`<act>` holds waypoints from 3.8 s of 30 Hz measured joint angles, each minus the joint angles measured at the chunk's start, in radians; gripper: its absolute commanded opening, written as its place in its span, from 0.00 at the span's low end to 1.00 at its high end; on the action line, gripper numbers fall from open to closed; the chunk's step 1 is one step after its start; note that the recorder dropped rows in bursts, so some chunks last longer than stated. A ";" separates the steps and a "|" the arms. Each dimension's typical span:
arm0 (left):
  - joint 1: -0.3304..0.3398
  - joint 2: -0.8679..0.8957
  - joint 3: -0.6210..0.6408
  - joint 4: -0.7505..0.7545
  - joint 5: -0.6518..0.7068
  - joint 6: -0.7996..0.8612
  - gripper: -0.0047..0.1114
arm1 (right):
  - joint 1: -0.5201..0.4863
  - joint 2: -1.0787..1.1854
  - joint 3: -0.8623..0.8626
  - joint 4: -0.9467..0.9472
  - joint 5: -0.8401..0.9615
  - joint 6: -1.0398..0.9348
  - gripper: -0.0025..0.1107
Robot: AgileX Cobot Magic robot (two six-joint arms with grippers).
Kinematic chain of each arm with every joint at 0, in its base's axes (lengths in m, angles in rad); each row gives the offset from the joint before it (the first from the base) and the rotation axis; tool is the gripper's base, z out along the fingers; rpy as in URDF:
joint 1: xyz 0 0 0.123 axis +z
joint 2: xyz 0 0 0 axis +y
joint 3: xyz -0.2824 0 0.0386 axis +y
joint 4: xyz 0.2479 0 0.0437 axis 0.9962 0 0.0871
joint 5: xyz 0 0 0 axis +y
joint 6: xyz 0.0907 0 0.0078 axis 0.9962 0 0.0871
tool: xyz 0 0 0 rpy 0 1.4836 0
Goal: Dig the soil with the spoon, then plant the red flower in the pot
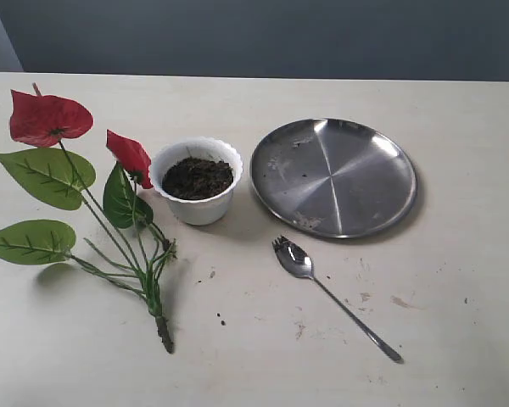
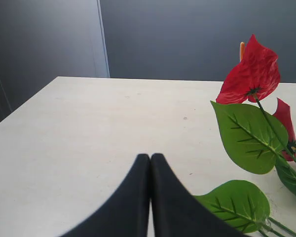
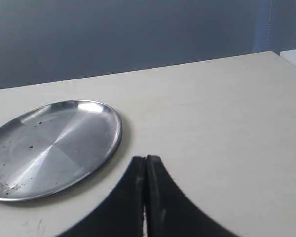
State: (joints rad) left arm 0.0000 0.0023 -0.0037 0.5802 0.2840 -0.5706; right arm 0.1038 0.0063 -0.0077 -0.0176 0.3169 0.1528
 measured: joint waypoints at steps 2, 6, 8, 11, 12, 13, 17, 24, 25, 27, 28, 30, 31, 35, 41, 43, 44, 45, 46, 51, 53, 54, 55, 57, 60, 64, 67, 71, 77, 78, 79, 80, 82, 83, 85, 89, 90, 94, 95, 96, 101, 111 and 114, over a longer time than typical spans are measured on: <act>0.000 0.000 0.000 0.000 0.000 0.000 0.04 | 0.000 0.000 0.000 0.002 -0.013 0.002 0.02; 0.000 0.000 0.000 0.000 0.000 0.000 0.04 | 0.000 0.000 0.007 0.232 -0.162 0.072 0.02; 0.000 0.000 0.000 0.000 0.000 0.000 0.04 | 0.000 0.000 0.007 0.411 -0.245 0.125 0.02; 0.000 0.000 0.000 0.000 0.000 0.000 0.04 | 0.000 -0.002 0.007 0.645 -0.328 0.154 0.02; 0.000 0.000 0.000 0.000 0.000 0.000 0.04 | 0.000 -0.002 0.007 0.682 -0.342 0.158 0.02; 0.000 0.000 0.000 0.000 0.000 0.000 0.04 | 0.000 -0.002 0.007 0.701 -0.348 0.161 0.02; 0.000 0.000 0.000 0.000 0.000 0.000 0.04 | 0.000 -0.002 -0.010 0.607 -0.317 0.165 0.02; 0.000 0.000 0.000 0.000 0.000 0.000 0.04 | 0.037 0.224 -0.428 0.361 0.001 -0.070 0.02; 0.000 0.000 0.000 0.000 0.000 0.000 0.04 | 0.045 0.295 -0.489 0.365 0.063 -0.127 0.02; 0.000 0.000 0.000 0.000 0.000 0.000 0.04 | 0.062 0.450 -0.641 0.383 0.192 -0.287 0.02; 0.000 0.000 0.000 0.000 0.000 0.000 0.04 | 0.071 0.516 -0.699 0.387 0.242 -0.355 0.02; 0.000 0.000 0.000 0.000 0.000 0.000 0.04 | 0.104 0.680 -0.828 0.392 0.355 -0.433 0.02; 0.000 0.000 0.000 0.000 0.000 0.000 0.04 | 0.122 0.745 -0.883 0.389 0.396 -0.454 0.02; 0.000 0.000 0.000 0.000 0.000 0.000 0.04 | 0.276 1.140 -1.034 0.284 0.546 -0.497 0.02; 0.000 0.000 0.000 0.000 0.000 0.000 0.04 | 0.426 1.460 -1.045 0.232 0.570 -0.503 0.02; 0.000 0.000 0.000 0.000 0.000 0.000 0.04 | 0.452 1.557 -1.046 0.226 0.553 -0.505 0.07; 0.000 0.000 0.000 0.000 0.000 0.000 0.04 | 0.453 1.592 -1.047 0.224 0.550 -0.511 0.13; 0.000 0.000 0.000 0.000 0.000 0.000 0.04 | 0.453 1.607 -1.047 0.230 0.556 -0.522 0.21; 0.000 0.000 0.000 0.000 0.000 0.000 0.04 | 0.453 1.623 -1.047 0.254 0.565 -0.548 0.29; 0.000 0.000 0.000 0.000 0.000 0.000 0.04 | 0.456 1.694 -1.048 0.371 0.572 -0.633 0.31; 0.000 0.000 0.000 0.000 0.000 0.000 0.04 | 0.456 1.722 -1.048 0.375 0.572 -0.636 0.31; 0.000 0.000 0.000 0.000 0.000 0.000 0.04 | 0.456 1.743 -1.048 0.377 0.572 -0.637 0.31; 0.000 0.000 0.000 0.000 0.000 0.000 0.04 | 0.456 1.753 -1.048 0.379 0.572 -0.637 0.31; 0.000 0.000 0.000 0.000 0.000 0.000 0.04 | 0.459 1.776 -1.048 0.379 0.570 -0.639 0.31; 0.000 0.000 0.000 0.000 0.000 0.000 0.04 | 0.489 1.813 -1.049 0.381 0.570 -0.643 0.31; 0.000 0.000 0.000 0.000 0.000 0.000 0.04 | 0.555 1.840 -1.049 0.344 0.558 -0.650 0.33; 0.000 0.000 0.000 0.000 0.000 0.000 0.04 | 0.575 1.844 -1.049 0.323 0.533 -0.646 0.33; 0.000 0.000 0.000 0.000 0.000 0.000 0.04 | 0.578 1.858 -1.049 0.314 0.525 -0.644 0.33; 0.000 0.000 0.000 0.000 0.000 0.000 0.04 | 0.578 1.911 -1.049 0.312 0.501 -0.644 0.33; 0.000 0.000 0.000 0.000 0.000 0.000 0.04 | 0.578 1.919 -1.049 0.312 0.501 -0.643 0.33; 0.000 0.000 0.000 0.000 0.000 0.000 0.04 | 0.578 1.929 -1.049 0.312 0.499 -0.643 0.33; 0.000 0.000 0.000 0.000 0.000 0.000 0.04 | 0.578 1.934 -1.049 0.311 0.495 -0.643 0.33; 0.000 0.000 0.000 0.000 0.000 0.000 0.04 | 0.578 1.945 -1.049 0.311 0.490 -0.643 0.33; 0.000 0.000 0.000 0.000 0.000 0.000 0.04 | 0.578 1.950 -1.049 0.311 0.490 -0.643 0.33; 0.000 0.000 0.000 0.000 0.000 0.000 0.04 | 0.578 1.954 -1.053 0.309 0.490 -0.641 0.33; 0.000 0.000 0.000 0.000 0.000 0.000 0.04 | 0.578 1.962 -1.061 0.296 0.492 -0.628 0.23; 0.000 0.000 0.000 0.000 0.000 0.000 0.04 | 0.578 1.963 -1.061 0.292 0.492 -0.625 0.18; 0.000 0.000 0.000 0.000 0.000 0.000 0.04 | 0.578 1.965 -1.063 0.279 0.498 -0.620 0.02; 0.000 0.000 0.000 0.000 0.000 0.000 0.04 | 0.578 1.965 -1.063 0.272 0.498 -0.620 0.02; 0.000 0.000 0.000 0.000 0.000 0.000 0.04 | 0.578 1.965 -1.063 0.270 0.498 -0.620 0.02; 0.000 0.000 0.000 0.000 0.000 0.000 0.04 | 0.578 1.967 -1.063 0.270 0.504 -0.620 0.02; 0.000 0.000 0.000 0.000 0.000 0.000 0.04 | 0.585 1.857 -1.054 0.318 0.587 -0.627 0.02; 0.000 0.000 0.000 0.000 0.000 0.000 0.04 | 0.585 1.792 -1.070 0.256 0.587 -0.625 0.02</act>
State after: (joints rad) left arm 0.0000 0.0023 -0.0037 0.5802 0.2840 -0.5706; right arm 0.6885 1.7982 -1.0781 0.2388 0.9037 -0.4722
